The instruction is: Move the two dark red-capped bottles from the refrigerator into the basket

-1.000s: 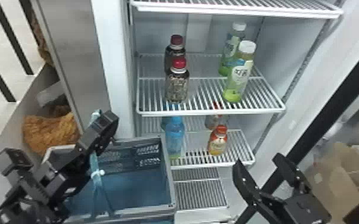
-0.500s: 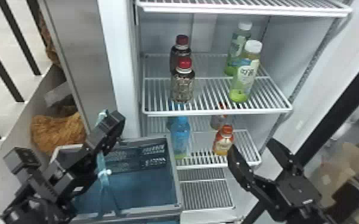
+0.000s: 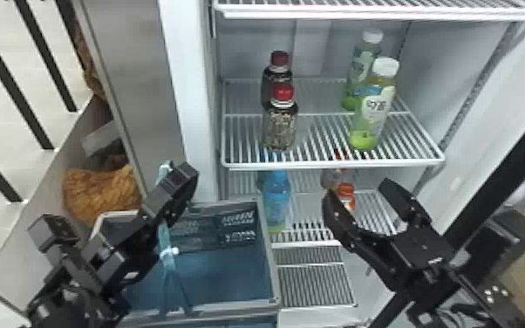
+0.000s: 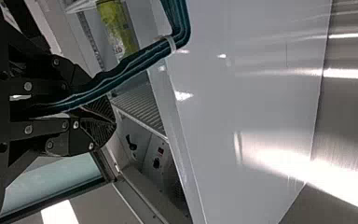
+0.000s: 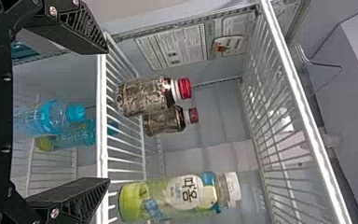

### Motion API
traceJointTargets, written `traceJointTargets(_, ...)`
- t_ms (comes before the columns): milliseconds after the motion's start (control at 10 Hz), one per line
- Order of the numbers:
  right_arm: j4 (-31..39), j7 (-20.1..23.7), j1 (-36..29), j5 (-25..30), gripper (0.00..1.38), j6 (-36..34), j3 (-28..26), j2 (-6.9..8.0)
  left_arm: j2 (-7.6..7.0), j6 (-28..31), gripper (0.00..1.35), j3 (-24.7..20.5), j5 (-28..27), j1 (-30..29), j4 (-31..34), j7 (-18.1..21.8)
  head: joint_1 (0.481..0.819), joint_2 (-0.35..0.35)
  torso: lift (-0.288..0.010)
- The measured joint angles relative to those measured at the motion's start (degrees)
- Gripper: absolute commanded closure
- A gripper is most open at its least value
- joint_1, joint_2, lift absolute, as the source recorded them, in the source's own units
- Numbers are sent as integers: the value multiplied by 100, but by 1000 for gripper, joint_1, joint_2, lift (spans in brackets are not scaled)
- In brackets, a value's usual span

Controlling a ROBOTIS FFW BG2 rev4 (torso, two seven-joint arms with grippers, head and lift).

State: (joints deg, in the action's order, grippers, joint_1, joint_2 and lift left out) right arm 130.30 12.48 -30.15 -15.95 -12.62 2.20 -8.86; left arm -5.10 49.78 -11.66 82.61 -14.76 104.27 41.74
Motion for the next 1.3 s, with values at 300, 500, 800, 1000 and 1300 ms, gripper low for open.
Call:
traceJointTargets(300, -40, -3, 454, 197, 121, -534, 55, 49, 0, 3, 1199, 12, 0, 1, 0, 0, 695, -31, -34)
traceJointTargets(500, -192, 0, 839, 315, 125, -732, 150, 49, 0, 12, 1197, 12, 0, 1, 0, 0, 695, -22, -34)
traceJointTargets(800, -666, 0, 1468, 361, 125, -813, 469, -2, -2, 14, 1199, 12, 0, 0, 0, -1, 695, 4, -34)
traceJointTargets(1000, -1026, 2, 1858, 382, 125, -859, 725, -25, -9, 14, 1197, 12, 0, 0, 0, -5, 695, 28, -34)
traceJointTargets(1300, -1424, -41, 2238, 429, 125, -862, 878, 21, -13, 14, 1197, 6, 0, 0, 0, -3, 695, 46, -34)
